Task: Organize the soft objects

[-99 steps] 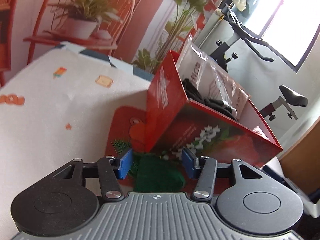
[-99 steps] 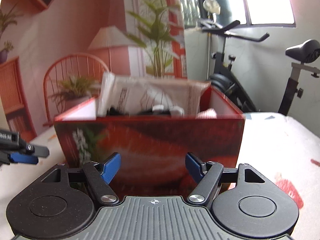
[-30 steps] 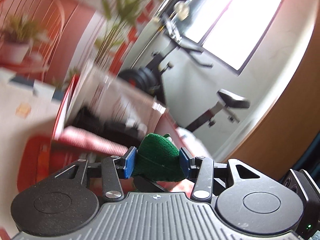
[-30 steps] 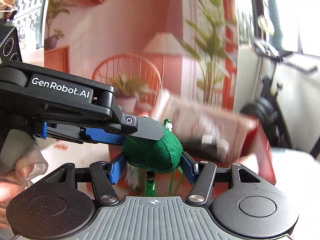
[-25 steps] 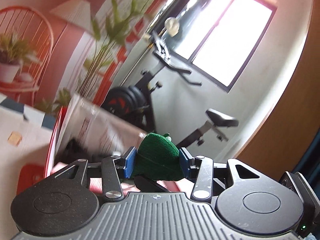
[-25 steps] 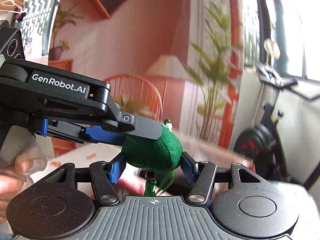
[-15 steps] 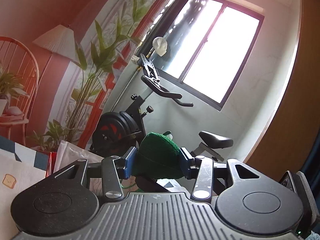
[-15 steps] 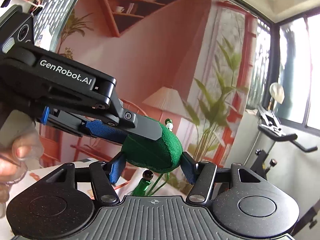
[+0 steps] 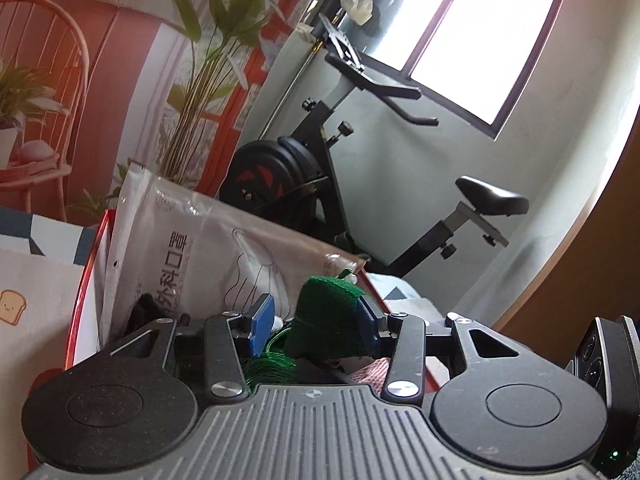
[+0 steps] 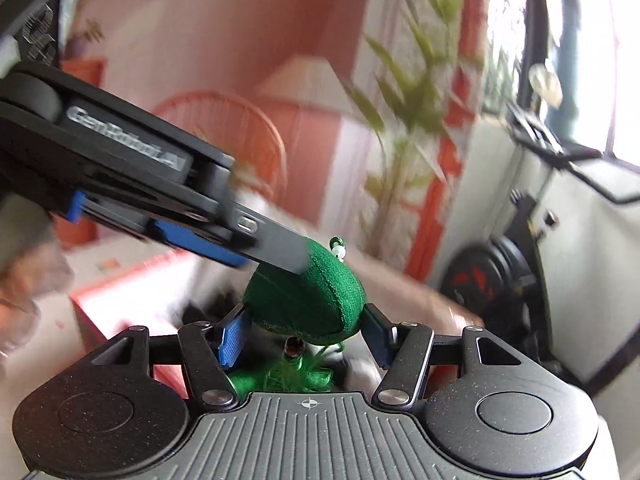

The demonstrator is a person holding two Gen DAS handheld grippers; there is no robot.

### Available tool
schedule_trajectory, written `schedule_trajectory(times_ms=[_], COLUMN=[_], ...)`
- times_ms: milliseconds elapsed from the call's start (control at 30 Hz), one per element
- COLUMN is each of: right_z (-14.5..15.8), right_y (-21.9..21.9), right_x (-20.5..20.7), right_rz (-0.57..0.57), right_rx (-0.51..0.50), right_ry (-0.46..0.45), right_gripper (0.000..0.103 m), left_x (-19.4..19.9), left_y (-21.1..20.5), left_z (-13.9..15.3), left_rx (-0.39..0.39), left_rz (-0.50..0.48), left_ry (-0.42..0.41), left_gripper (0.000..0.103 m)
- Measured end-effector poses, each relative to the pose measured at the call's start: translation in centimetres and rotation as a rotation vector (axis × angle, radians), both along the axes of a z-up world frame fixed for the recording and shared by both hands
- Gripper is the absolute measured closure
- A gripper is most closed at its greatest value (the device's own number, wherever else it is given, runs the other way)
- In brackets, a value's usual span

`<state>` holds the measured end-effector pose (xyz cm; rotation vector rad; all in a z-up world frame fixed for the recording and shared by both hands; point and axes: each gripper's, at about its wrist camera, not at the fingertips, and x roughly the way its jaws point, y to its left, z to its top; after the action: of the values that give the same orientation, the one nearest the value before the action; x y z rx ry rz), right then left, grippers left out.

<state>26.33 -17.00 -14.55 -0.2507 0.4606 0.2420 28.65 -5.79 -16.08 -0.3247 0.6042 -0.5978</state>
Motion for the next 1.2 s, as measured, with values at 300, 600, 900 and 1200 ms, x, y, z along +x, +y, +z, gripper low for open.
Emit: schedule_trajectory(times_ms=[300, 600, 900, 1200], right_z=[-3.5, -2.2, 1.9, 5.9], right_y=[-3.7, -3.7, -5.6, -5.1], right_x=[2.2, 0.2, -3.7, -8.0], right_rz=[-0.258, -0.257, -0.329, -0.370], right_rx=[-0.021, 0.015, 0.258, 0.283], right_ry=[0.115, 0.108, 0.128, 0.085], right_gripper=[0.036, 0.001, 0.000, 0.000], left_x=[1.2, -0.8, -4.3, -7.6], left_y=[2.3, 3.4, 5.0, 6.3], left_z=[-0.5, 2.2, 5.2, 8.2], left_rx=[0.128, 0.273, 0.336, 0.363], left_rz=[0.087, 0.169, 0.281, 0.330], left_ry=[0.019, -0.038, -0.097, -0.125], left_gripper=[0.031, 0.000, 0.000, 0.000])
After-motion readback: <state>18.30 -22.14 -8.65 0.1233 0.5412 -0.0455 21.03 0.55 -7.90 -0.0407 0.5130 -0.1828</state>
